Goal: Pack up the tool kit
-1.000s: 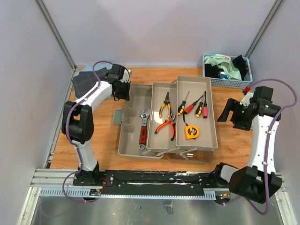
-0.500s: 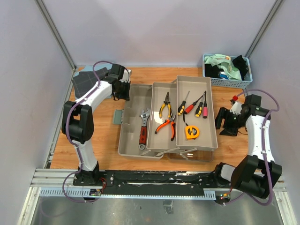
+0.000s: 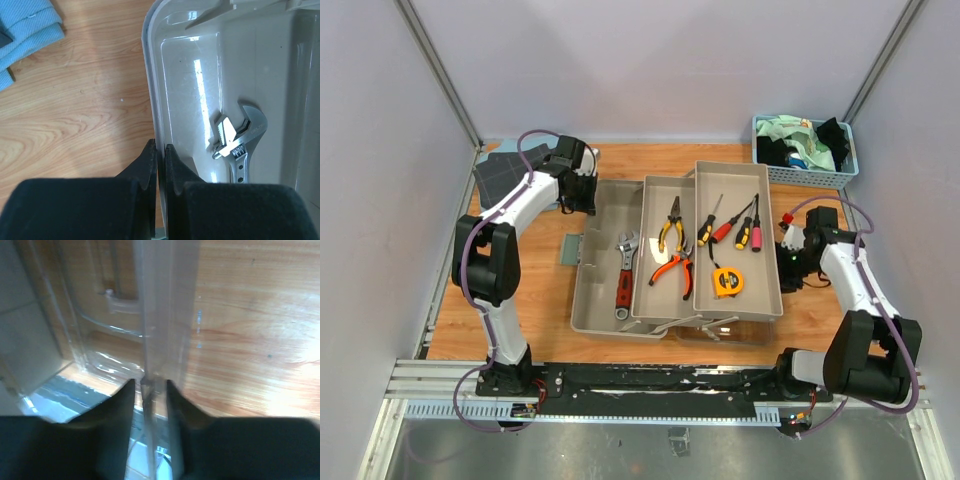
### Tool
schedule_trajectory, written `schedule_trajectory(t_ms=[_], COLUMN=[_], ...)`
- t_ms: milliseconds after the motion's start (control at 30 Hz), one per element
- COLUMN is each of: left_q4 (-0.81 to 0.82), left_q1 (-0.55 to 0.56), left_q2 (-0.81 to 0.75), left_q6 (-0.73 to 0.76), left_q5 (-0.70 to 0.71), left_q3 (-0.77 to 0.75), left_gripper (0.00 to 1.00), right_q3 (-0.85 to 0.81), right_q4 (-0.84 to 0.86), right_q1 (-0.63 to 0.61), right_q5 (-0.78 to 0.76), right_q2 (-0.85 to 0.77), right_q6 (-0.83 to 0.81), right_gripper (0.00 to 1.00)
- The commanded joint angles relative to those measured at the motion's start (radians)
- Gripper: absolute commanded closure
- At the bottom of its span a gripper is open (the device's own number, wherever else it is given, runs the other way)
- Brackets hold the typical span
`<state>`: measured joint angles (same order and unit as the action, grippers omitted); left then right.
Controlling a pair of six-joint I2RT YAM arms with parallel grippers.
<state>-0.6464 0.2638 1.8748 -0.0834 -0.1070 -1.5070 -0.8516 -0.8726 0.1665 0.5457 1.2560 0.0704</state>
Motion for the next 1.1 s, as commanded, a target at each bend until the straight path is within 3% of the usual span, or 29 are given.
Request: schedule_trajectory(t_ms=[0, 67, 100, 333, 667, 1067], left_q4=[-0.069, -0.069, -0.068, -0.068, -0.068, -0.099], left_q1=[-0.018, -0.018, -0.018, -0.019, -0.018, -0.019], left_q2=[-0.009, -0.011, -0.013, -0.022, -0.01, 0.011], left_q6=[0.089, 0.084, 0.081, 0.072, 0.056, 0.024], left_q5=[0.015, 0.013, 0.011, 0.015, 0.031, 0.024], left_q3=[0.012, 0.014, 0.014, 0.018, 0.01, -0.031], left_gripper=[1.0, 1.0, 1.0, 1.0, 1.0, 1.0], right_q3=[-0.007, -0.033, -0.048, -0.22, -0.598, -0.825], right_q4=[0.034, 0.018, 0.004, -0.11, -0.261, -0.336], right_q1=[-0.042, -0.042, -0.042, -0.042, -0.066, -0.468], right_q5=[-0.042, -0.077, -0.099, -0.219, -0.352, -0.727], right_q2=[0.017, 0.001, -0.008, -0.077, -0.085, 0.044], right_q6=[0.028, 0.028, 0.026, 0.033, 0.054, 0.163], right_gripper=[0.79, 0.96, 0.99, 0.99, 0.99, 0.99])
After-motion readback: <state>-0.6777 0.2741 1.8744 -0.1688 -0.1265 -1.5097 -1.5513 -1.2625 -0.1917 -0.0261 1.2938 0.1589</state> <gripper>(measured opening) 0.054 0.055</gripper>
